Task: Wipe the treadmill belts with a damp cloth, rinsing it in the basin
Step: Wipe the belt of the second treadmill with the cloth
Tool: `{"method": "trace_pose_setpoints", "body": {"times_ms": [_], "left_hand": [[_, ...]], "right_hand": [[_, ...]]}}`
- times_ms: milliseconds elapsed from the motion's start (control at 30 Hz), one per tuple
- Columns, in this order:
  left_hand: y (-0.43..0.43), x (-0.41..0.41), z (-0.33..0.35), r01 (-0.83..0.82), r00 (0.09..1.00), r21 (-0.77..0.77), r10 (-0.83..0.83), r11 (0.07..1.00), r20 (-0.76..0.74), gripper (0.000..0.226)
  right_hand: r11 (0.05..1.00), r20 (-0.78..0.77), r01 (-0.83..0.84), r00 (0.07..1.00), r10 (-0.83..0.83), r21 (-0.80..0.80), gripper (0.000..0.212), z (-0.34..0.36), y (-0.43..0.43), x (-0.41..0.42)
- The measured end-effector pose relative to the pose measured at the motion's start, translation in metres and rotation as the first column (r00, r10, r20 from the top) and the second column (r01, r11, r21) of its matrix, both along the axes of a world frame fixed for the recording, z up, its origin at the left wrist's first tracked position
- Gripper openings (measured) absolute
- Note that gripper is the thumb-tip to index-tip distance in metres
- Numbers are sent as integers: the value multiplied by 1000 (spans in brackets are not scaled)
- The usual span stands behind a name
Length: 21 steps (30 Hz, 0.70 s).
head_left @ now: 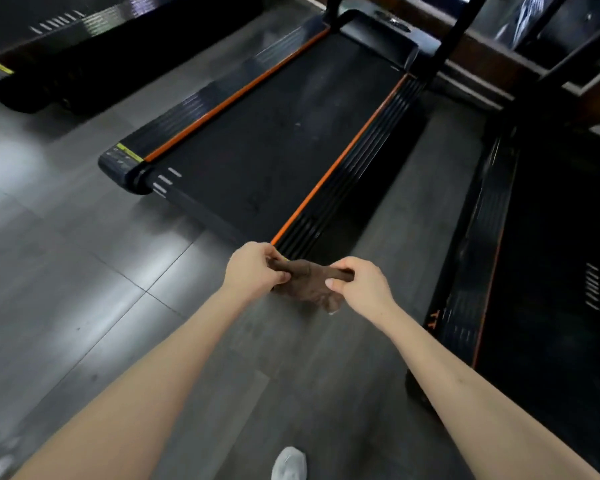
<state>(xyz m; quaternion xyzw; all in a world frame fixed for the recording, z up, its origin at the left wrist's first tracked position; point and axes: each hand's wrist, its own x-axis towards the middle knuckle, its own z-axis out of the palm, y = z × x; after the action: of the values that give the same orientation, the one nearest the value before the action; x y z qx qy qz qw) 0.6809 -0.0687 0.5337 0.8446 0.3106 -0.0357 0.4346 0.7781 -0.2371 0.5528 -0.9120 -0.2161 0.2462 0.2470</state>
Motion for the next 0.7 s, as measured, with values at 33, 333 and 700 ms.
{"method": "trace_pose_setpoints", "body": {"times_ms": [33,333,700], "left_hand": [[2,21,-2,-26,1000,-27,26,999,14,17],[65,194,-38,-172,971,-251,207,953,120,20],[154,442,-117,-361,913,-266,397,894,94,14]], "right_hand": [[1000,2,-11,1000,11,10,18,0,3,23],[994,-53,-101,993,103,33,16,-24,95,230],[951,-45,-305,952,303,-55,18,-111,203,500]]}}
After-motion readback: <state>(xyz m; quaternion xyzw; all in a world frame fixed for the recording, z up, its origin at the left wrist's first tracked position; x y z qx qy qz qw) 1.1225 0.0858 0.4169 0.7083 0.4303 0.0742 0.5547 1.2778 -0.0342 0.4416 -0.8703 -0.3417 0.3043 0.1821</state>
